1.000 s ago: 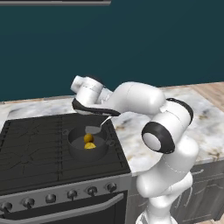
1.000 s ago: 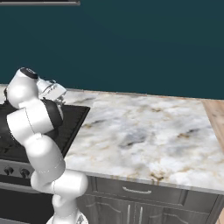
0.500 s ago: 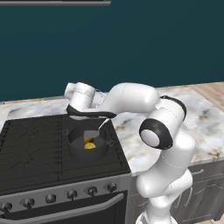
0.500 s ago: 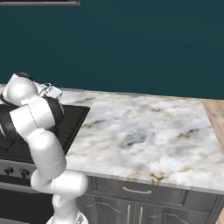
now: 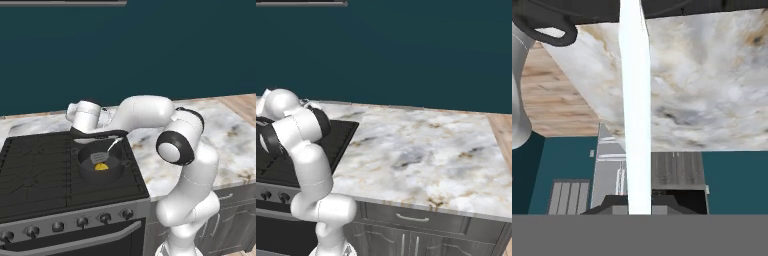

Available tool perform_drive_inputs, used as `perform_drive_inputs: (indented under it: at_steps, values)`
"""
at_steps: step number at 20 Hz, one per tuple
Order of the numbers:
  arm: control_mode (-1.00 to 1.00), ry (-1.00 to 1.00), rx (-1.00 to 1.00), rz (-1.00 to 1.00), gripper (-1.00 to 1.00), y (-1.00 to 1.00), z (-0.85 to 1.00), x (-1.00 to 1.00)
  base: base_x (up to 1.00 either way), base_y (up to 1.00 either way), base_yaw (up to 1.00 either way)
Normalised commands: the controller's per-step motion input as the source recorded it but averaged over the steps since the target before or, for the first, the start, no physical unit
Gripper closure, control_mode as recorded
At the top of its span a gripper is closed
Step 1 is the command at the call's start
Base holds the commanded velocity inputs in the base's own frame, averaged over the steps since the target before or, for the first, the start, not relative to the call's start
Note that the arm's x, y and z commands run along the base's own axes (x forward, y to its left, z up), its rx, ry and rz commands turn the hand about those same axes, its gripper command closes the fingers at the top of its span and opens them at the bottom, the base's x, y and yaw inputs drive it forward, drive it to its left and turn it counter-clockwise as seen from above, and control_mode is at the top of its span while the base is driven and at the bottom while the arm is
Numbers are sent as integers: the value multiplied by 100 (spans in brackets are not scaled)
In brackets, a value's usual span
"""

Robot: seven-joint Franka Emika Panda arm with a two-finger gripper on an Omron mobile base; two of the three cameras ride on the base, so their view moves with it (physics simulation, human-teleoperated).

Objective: Put the lemon and lemon in the pot. Retrieve the spatula and lightly stir the vegetables in the pot.

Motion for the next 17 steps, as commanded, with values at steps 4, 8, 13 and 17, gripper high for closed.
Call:
perform_drive_inputs:
  at_steps: [4,8,13,17]
  values:
    - [-100,0,-4,0,100,15,-11,0,0,0,0]
    - [-100,1,-1,0,100,2,-1,-14,0,0,0]
    - [-100,1,0,0,100,0,0,-29,0,0,0]
    - [-100,0,0,0,100,-10,-4,-17,0,0,0]
